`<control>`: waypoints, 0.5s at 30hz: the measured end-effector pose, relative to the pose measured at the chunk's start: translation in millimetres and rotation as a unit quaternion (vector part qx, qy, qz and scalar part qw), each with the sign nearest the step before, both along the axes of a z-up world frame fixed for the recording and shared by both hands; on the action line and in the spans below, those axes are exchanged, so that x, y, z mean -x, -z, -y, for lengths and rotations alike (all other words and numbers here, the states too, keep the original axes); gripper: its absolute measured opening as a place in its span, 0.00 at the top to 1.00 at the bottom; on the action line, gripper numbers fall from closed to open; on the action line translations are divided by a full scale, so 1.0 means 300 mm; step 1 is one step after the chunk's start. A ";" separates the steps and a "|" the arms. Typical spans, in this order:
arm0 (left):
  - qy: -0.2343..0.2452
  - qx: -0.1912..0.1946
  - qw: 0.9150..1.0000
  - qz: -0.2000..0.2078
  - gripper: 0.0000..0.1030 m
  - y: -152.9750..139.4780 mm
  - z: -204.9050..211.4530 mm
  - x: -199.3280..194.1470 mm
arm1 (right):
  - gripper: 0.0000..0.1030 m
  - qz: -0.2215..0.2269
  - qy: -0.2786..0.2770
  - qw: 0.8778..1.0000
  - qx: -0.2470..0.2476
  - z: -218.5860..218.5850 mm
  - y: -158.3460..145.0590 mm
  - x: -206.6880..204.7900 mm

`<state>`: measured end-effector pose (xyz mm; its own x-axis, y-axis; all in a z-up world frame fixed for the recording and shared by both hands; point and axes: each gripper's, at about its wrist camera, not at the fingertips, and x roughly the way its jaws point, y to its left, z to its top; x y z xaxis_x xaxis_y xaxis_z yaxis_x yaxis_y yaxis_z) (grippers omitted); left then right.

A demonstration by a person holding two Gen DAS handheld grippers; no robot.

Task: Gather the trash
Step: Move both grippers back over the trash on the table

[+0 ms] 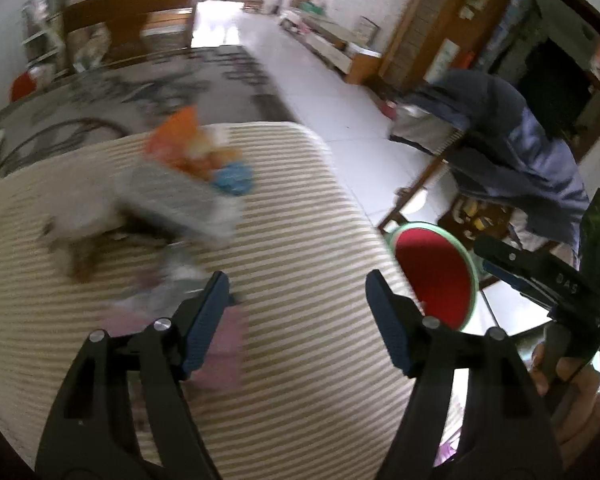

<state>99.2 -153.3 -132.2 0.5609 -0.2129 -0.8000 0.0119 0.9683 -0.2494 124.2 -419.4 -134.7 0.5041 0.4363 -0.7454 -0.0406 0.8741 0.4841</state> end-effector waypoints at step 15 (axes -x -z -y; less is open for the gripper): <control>-0.124 -0.002 0.992 -0.026 0.31 0.065 -0.599 0.230 | 0.12 -0.099 -0.159 0.982 -0.009 -0.688 0.155 0.043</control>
